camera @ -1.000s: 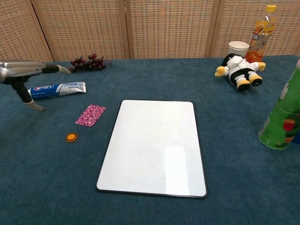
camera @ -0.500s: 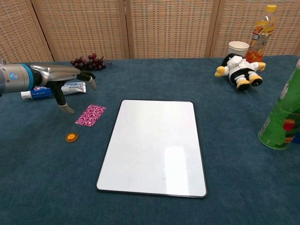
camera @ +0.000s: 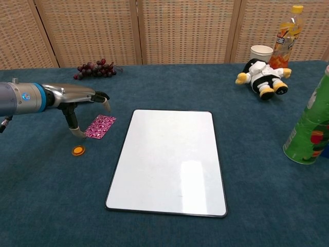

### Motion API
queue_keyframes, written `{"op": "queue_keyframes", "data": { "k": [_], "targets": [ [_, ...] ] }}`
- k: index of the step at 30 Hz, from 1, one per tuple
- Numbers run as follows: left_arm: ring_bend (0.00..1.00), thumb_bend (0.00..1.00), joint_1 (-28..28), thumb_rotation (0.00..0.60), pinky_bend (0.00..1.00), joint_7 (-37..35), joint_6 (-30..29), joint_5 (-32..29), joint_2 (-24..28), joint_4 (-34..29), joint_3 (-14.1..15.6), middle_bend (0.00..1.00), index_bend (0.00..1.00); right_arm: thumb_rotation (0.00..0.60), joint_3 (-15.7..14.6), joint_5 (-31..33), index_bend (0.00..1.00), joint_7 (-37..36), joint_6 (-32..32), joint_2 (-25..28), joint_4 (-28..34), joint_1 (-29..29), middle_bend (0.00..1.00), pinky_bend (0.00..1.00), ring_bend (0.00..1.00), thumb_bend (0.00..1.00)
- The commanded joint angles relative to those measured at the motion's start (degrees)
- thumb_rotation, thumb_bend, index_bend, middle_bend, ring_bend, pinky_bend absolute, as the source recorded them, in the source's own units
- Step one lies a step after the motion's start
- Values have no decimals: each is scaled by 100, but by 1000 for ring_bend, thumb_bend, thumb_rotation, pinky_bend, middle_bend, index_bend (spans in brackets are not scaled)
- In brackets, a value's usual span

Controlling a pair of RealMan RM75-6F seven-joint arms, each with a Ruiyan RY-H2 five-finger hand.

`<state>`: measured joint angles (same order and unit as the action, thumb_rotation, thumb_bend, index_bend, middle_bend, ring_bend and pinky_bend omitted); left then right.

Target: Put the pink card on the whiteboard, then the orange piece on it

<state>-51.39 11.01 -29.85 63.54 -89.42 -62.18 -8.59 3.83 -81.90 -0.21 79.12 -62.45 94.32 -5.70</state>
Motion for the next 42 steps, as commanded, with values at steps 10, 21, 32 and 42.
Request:
{"op": "queue_keyframes", "data": {
  "k": [10,21,32,42],
  "targets": [
    [0,23,-157,600,0,560,-118,-699,-51,-127,150,0,198,600,-4,0,0,-64,3,7,-4,-1,0,0,0,0],
    [0,23,-246,600,0,694,-183,-930,-224,59,207,0,198,600,-2,6,0,-109,1,10,1,-3,0,0,0,0],
    [0,39,-327,600,0,754,-128,-1069,-322,197,282,0,223,600,-3,17,0,-157,-5,19,8,-4,0,0,0,0],
    [0,165,-356,600,0,819,-173,-1227,-295,158,338,0,447,600,-6,18,0,-198,-9,24,8,-5,0,0,0,0]
  ]
}}
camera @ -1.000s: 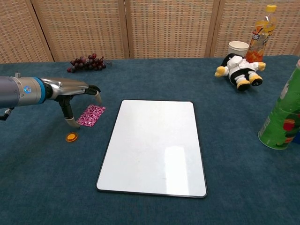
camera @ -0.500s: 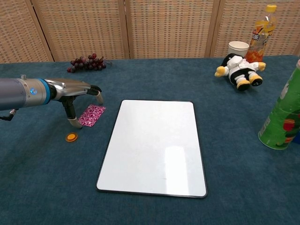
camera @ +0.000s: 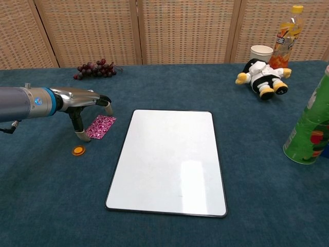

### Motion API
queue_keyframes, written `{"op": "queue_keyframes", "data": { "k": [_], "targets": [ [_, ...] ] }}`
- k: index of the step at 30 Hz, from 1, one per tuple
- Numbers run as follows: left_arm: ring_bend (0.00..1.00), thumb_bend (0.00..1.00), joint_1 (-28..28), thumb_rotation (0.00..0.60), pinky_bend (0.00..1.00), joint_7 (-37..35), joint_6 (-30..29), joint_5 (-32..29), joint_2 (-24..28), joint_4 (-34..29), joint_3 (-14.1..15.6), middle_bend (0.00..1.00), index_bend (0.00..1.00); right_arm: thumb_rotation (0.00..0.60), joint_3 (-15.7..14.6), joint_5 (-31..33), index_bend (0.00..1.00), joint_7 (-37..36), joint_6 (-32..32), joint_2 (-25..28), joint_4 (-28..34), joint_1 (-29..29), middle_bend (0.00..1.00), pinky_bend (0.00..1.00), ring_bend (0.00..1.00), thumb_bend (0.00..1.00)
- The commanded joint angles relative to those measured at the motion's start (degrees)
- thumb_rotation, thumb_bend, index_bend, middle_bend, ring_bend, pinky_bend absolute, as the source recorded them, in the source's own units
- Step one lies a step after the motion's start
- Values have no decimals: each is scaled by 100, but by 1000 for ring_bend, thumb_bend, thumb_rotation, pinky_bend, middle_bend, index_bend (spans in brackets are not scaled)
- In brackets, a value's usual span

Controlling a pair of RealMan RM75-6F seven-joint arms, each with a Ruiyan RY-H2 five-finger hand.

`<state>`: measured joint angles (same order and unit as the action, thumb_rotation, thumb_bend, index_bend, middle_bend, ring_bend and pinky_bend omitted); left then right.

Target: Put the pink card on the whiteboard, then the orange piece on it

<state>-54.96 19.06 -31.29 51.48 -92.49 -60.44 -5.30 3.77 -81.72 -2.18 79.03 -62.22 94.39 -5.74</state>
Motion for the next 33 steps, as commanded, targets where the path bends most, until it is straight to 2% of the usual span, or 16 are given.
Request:
{"op": "queue_keyframes", "data": {
  "k": [1,10,33],
  "targets": [
    [0,169,3,600,0,21,-39,-28,19,-24,16,0,459,600,-1,0,0,-2,-2,0,0,-1,0,0,0,0],
    [0,194,47,600,0,66,-191,-79,111,-179,60,0,541,600,-7,-12,0,-20,-3,5,3,-4,0,0,0,0],
    [0,215,69,600,0,174,-534,-193,392,-538,-6,0,544,600,-16,-17,0,-61,-10,16,5,-6,0,0,0,0]
  ]
}}
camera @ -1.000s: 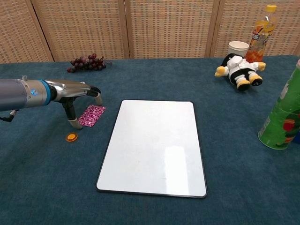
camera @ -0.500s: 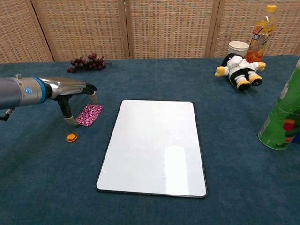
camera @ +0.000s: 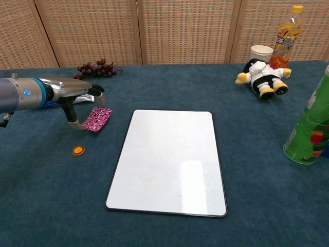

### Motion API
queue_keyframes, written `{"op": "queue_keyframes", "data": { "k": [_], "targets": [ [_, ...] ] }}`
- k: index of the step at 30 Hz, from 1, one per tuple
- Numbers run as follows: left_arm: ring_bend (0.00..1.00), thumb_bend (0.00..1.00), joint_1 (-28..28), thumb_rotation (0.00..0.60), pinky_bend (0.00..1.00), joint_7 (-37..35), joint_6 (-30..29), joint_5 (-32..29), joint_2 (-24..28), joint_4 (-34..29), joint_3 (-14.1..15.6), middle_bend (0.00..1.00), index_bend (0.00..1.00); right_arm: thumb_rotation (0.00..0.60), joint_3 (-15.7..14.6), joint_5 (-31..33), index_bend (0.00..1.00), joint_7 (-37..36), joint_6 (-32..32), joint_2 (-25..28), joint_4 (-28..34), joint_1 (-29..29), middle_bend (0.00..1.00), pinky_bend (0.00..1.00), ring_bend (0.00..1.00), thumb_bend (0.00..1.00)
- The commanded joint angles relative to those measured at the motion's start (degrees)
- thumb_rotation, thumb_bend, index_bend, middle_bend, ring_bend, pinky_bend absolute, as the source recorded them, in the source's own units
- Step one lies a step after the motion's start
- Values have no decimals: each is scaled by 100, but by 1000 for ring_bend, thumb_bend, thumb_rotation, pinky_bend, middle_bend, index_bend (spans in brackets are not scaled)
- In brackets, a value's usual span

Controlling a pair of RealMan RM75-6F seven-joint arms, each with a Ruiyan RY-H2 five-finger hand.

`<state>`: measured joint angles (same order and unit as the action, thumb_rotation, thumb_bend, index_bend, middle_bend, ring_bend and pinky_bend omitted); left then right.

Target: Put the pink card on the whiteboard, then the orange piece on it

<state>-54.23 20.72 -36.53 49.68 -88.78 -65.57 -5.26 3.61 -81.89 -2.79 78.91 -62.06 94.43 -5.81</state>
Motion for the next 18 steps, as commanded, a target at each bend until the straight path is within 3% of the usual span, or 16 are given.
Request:
{"op": "queue_keyframes", "data": {
  "k": [1,18],
  "targets": [
    [0,214,-6,600,0,10,-15,-17,31,-38,-13,0,544,600,0,0,0,1,1,0,1,1,0,0,0,0],
    [0,201,-263,600,0,290,-283,-161,310,-838,-239,0,544,600,-1,6,0,-38,-11,7,4,-2,0,0,0,0]
  ]
}}
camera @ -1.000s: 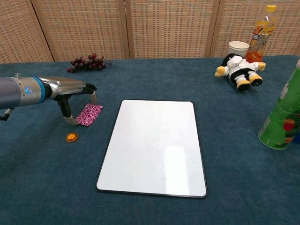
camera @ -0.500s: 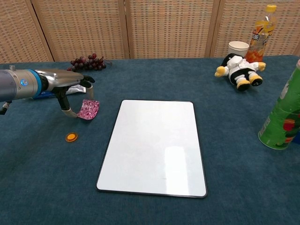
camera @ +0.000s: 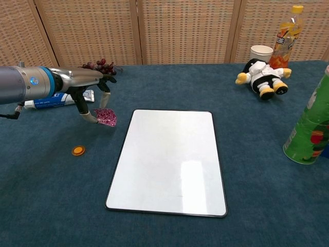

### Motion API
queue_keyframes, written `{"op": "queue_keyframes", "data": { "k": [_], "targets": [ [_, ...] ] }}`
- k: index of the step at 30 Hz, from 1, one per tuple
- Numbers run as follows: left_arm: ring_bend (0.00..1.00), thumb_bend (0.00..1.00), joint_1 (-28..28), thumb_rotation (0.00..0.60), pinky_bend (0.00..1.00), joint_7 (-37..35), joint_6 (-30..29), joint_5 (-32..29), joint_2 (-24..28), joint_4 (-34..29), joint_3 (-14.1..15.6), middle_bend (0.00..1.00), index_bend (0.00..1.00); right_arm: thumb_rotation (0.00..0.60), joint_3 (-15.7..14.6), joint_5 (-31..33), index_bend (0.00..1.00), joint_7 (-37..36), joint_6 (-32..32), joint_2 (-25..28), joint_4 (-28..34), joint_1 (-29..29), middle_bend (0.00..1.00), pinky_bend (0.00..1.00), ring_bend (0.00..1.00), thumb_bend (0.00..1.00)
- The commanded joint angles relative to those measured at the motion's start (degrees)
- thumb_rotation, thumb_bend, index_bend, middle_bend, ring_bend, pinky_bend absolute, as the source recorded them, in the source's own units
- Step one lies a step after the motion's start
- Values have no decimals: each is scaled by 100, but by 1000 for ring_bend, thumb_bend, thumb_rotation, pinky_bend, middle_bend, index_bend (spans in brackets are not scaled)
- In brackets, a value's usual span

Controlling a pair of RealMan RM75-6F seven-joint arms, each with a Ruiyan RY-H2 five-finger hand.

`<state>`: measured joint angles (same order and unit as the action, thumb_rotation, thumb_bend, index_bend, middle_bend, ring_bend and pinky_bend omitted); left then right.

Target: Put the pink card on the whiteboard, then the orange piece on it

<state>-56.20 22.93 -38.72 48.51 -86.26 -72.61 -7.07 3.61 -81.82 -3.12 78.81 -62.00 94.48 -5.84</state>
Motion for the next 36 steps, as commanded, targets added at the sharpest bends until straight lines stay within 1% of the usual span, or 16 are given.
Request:
{"op": "queue_keyframes", "data": {
  "k": [1,4,7,8,9,12,16,17,19,21,22,24,26,27,29,36],
  "targets": [
    [0,199,-91,600,0,93,-88,-54,80,-203,-82,0,544,600,-2,-2,0,-13,-1,3,0,1,0,0,0,0],
    [0,191,-206,600,0,188,-141,-163,143,-472,-172,0,544,600,-4,-4,0,-29,-8,8,-4,-1,0,0,0,0],
    [0,182,-340,600,0,149,-7,-362,158,-698,-272,0,544,600,-6,-6,0,-22,-16,10,-1,-6,0,0,0,0],
    [0,179,-407,600,0,105,53,-414,277,-897,-371,0,544,600,-55,-94,0,28,92,94,201,60,0,0,0,0],
    [0,177,-463,600,0,88,140,-489,367,-1052,-401,0,544,600,-85,-108,0,102,134,168,348,99,0,0,0,0],
    [0,175,-622,600,0,122,198,-621,360,-1219,-398,0,544,600,-90,-58,0,189,122,237,492,114,0,0,0,0],
    [0,165,-781,600,0,224,130,-754,245,-1287,-312,0,542,600,-86,-35,0,180,116,259,518,119,0,0,0,0],
    [0,162,-811,600,0,248,104,-791,217,-1300,-286,0,521,600,-85,-34,0,175,115,262,519,119,0,0,0,0],
    [0,154,-862,600,0,269,91,-862,160,-1345,-231,0,438,600,-86,-32,0,162,109,271,518,121,0,0,0,0],
    [0,136,-895,600,0,284,84,-890,120,-1354,-194,0,302,600,-85,-32,0,153,108,273,519,120,0,0,0,0],
    [0,127,-910,600,0,289,77,-898,95,-1352,-177,0,255,600,-85,-32,0,154,106,273,519,119,0,0,0,0],
    [0,104,-946,600,0,300,61,-925,33,-1328,-124,0,116,600,-83,-35,0,169,111,269,519,119,0,0,0,0],
    [0,98,-982,600,0,327,28,-949,-12,-1300,-63,0,40,600,-84,-41,0,176,122,267,521,125,0,0,0,0],
    [0,98,-990,600,0,339,-3,-948,-22,-1297,-42,0,15,600,-84,-42,0,172,125,268,521,127,0,0,0,0],
    [0,98,-991,600,0,346,-83,-931,-31,-1309,-12,0,0,600,-85,-47,0,163,130,269,516,130,0,0,0,0],
    [0,99,-837,600,0,270,-341,-624,158,-1536,96,0,0,600,-90,-64,0,163,135,259,492,133,0,0,0,0]
  ]
}}
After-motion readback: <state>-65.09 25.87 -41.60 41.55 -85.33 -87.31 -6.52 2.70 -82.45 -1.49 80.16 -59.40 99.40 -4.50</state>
